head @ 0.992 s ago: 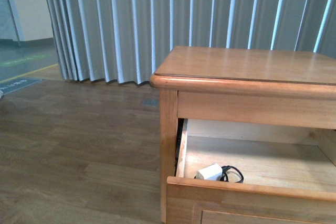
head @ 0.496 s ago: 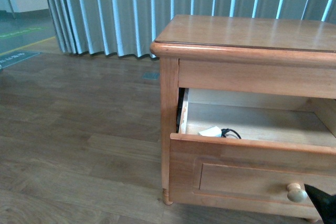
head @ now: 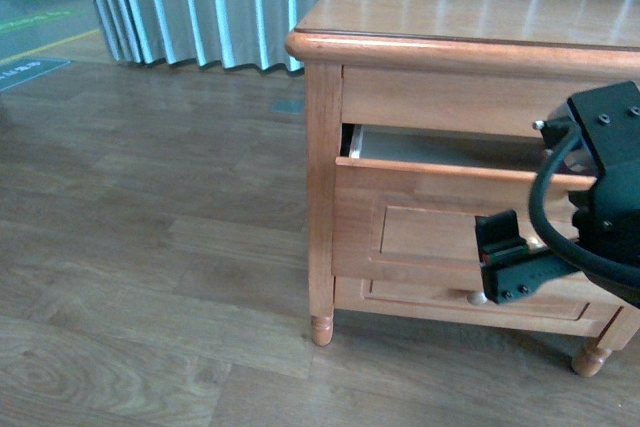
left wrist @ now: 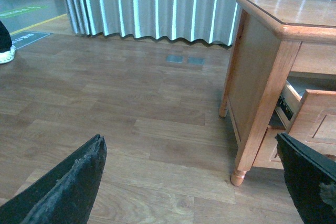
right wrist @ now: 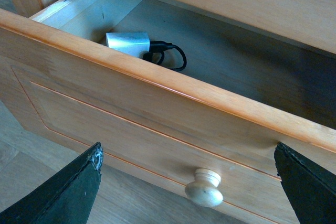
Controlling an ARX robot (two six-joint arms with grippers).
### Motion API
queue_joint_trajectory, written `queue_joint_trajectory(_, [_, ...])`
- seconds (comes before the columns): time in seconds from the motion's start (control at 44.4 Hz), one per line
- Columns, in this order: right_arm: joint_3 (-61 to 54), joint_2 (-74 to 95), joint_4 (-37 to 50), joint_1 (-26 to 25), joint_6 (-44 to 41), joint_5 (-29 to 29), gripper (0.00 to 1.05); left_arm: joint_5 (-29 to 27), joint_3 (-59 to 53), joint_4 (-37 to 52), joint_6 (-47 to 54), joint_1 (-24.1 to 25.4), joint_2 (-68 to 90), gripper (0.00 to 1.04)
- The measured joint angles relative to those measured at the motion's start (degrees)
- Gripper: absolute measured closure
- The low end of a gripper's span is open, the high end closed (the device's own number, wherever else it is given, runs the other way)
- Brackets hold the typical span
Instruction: Put charger into drawer
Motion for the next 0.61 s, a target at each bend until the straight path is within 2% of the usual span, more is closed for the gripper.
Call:
queue_joint_trajectory(0.248, [11.8, 9.9, -0.2, 2.0, 0.7, 2.6, 0.08, 0.0, 0.0, 0.0, 0.0, 0.0, 0.0, 0.06])
queue_joint_trajectory(0.608, [22.1, 16.5, -1.9, 3.8, 1.9, 6.0, 0.08, 0.0, 0.0, 0.0, 0.0, 0.0, 0.0, 0.06])
